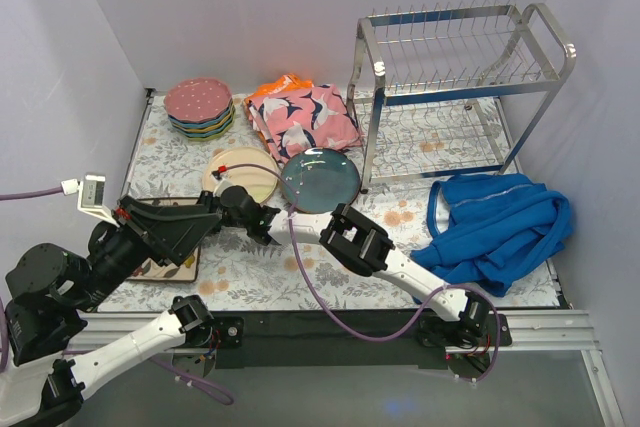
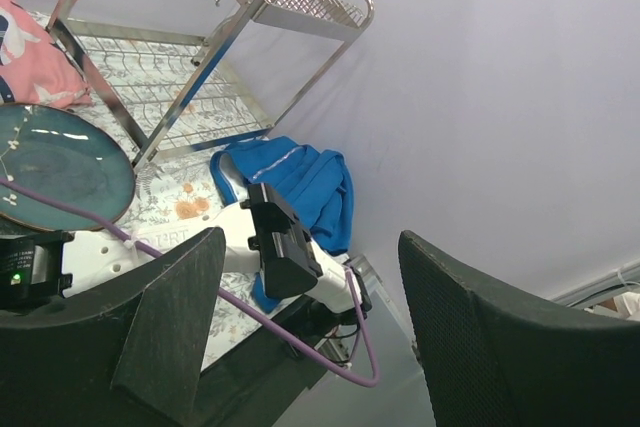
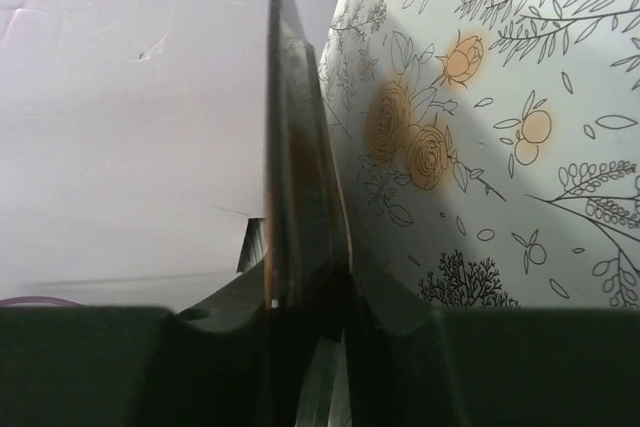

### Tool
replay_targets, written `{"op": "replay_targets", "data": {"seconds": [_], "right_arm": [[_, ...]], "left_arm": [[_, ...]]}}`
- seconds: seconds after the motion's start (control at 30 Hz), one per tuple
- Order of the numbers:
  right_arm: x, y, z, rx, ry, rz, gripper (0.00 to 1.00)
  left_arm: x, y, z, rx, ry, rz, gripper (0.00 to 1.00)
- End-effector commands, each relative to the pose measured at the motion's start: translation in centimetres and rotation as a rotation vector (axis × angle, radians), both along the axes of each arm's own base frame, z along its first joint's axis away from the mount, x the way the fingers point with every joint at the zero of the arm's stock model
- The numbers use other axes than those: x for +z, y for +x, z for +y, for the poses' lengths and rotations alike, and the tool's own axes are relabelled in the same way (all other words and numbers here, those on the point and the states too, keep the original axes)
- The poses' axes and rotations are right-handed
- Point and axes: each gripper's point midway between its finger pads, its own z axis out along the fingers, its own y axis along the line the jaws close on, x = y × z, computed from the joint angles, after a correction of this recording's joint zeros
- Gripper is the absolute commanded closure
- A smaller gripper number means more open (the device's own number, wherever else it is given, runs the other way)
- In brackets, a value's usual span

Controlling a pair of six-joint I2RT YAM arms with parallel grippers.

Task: Unload the plates from the dish rack
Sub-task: Place the plate at the center of the board.

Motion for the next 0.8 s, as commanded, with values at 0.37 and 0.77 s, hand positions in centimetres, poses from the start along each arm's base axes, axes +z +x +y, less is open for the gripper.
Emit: {"op": "replay_targets", "data": {"seconds": [0.37,0.77], "right_arm": [[4.7,-0.1,-0.4,0.03,-0.043,-0.189,0.52],[3.2,-1.2,-3.6,0.072,-0.172,-0.23,0.44]], "left_arm": [[0.1,1.0,0.2,0.053,0.015,0.005,0.28],[-0.4,2.2,-1.2,0.058,0.043,0.024,0.28]]}}
